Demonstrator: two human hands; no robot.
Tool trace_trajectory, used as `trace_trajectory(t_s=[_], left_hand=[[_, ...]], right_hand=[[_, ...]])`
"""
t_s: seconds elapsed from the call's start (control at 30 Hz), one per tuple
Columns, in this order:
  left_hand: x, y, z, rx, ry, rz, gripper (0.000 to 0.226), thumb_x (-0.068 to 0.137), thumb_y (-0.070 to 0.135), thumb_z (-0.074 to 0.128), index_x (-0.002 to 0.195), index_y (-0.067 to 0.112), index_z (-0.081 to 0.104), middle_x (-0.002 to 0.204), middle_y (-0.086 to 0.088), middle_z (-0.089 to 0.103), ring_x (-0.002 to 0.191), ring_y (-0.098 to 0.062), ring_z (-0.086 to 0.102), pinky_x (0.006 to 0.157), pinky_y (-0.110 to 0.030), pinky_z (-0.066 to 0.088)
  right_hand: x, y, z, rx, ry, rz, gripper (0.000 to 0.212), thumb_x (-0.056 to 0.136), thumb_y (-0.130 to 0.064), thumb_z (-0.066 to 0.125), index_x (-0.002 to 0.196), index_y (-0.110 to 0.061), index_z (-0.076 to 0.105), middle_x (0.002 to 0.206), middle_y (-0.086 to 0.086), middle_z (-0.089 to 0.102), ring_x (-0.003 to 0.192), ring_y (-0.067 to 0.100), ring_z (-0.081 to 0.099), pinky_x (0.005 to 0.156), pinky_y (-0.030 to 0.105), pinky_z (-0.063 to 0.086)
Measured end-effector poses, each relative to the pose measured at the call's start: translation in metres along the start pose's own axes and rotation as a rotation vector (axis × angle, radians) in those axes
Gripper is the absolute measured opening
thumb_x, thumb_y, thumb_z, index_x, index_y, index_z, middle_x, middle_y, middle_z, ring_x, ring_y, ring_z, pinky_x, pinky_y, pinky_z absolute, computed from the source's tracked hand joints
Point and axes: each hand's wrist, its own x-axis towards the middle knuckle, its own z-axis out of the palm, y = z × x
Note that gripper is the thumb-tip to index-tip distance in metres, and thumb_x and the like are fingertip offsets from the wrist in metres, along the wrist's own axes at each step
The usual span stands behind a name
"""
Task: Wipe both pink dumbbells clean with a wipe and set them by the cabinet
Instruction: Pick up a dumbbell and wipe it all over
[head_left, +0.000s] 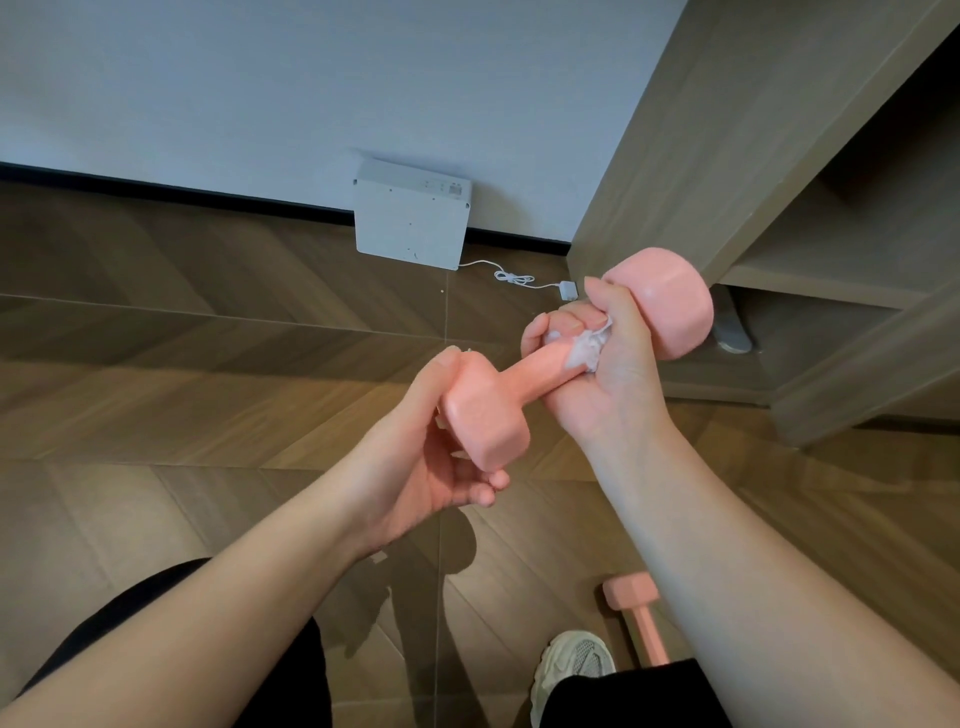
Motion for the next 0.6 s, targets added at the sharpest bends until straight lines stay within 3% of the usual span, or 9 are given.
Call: trace_trajectory(t_s=[0.07, 0.17, 0.3, 0.37, 0.43, 0.53, 0.6], left_hand=[[0.0000, -0.0031, 0.0007, 0.116, 0.057, 0.139, 0.074, 0.082, 0.059, 0.053, 0.132, 0.004, 0.047, 0.088, -0.022, 0.058, 0.060, -0.025, 0.058, 0.048, -0.030, 0.049], [-0.0012, -0.0061, -0.0010, 0.351, 0.114, 0.328, 0.065, 0.074, 0.056, 0.062, 0.125, 0.020, 0.044, 0.098, -0.012, 0.063, 0.070, -0.021, 0.063, 0.053, -0.031, 0.050], [-0.0038, -0.0084, -0.0012, 0.556, 0.108, 0.495, 0.059, 0.074, 0.050, 0.064, 0.125, 0.032, 0.039, 0.105, 0.018, 0.055, 0.080, -0.004, 0.059, 0.061, -0.026, 0.052], [-0.0051, -0.0086, -0.0024, 0.675, 0.101, 0.577, 0.063, 0.076, 0.046, 0.066, 0.130, 0.034, 0.034, 0.105, 0.029, 0.051, 0.089, -0.003, 0.057, 0.068, -0.024, 0.052], [-0.0065, -0.0086, -0.0027, 0.790, 0.109, 0.644, 0.068, 0.078, 0.040, 0.071, 0.132, 0.038, 0.031, 0.112, 0.030, 0.049, 0.098, -0.008, 0.057, 0.076, -0.027, 0.053], [-0.0062, -0.0092, -0.0034, 0.863, 0.117, 0.685, 0.076, 0.076, 0.029, 0.077, 0.135, 0.040, 0.031, 0.126, 0.012, 0.047, 0.109, -0.018, 0.056, 0.085, -0.035, 0.054], [-0.0054, -0.0084, -0.0039, 0.842, 0.114, 0.634, 0.076, 0.075, 0.030, 0.077, 0.135, 0.043, 0.031, 0.123, 0.019, 0.046, 0.108, -0.011, 0.057, 0.083, -0.026, 0.053]], right_hand=[[0.0010, -0.0016, -0.0002, 0.018, 0.025, 0.009, 0.038, 0.085, -0.009, 0.061, 0.052, -0.017, 0.043, 0.046, -0.009, 0.034, 0.039, 0.008, 0.032, 0.056, 0.023, 0.045], [0.0011, -0.0030, -0.0014, 0.031, 0.042, 0.018, 0.038, 0.084, -0.009, 0.060, 0.052, -0.017, 0.042, 0.046, -0.009, 0.034, 0.038, 0.008, 0.033, 0.056, 0.023, 0.045], [0.0007, -0.0067, -0.0001, 0.028, 0.047, 0.027, 0.043, 0.084, -0.010, 0.061, 0.045, -0.016, 0.042, 0.046, -0.009, 0.034, 0.038, 0.008, 0.033, 0.055, 0.023, 0.046], [0.0007, -0.0075, 0.0009, 0.022, 0.062, 0.028, 0.044, 0.083, -0.011, 0.062, 0.045, -0.017, 0.041, 0.046, -0.009, 0.034, 0.037, 0.008, 0.034, 0.055, 0.022, 0.046], [0.0002, -0.0076, 0.0008, 0.016, 0.066, 0.026, 0.044, 0.083, -0.012, 0.062, 0.045, -0.017, 0.040, 0.046, -0.009, 0.034, 0.036, 0.008, 0.034, 0.054, 0.022, 0.046], [-0.0005, -0.0084, 0.0007, 0.020, 0.069, 0.024, 0.042, 0.083, -0.012, 0.062, 0.047, -0.016, 0.041, 0.045, -0.008, 0.035, 0.037, 0.008, 0.035, 0.054, 0.023, 0.046], [-0.0002, -0.0083, 0.0010, 0.017, 0.076, 0.011, 0.038, 0.084, -0.010, 0.062, 0.052, -0.016, 0.042, 0.046, -0.008, 0.035, 0.038, 0.008, 0.035, 0.054, 0.023, 0.046]])
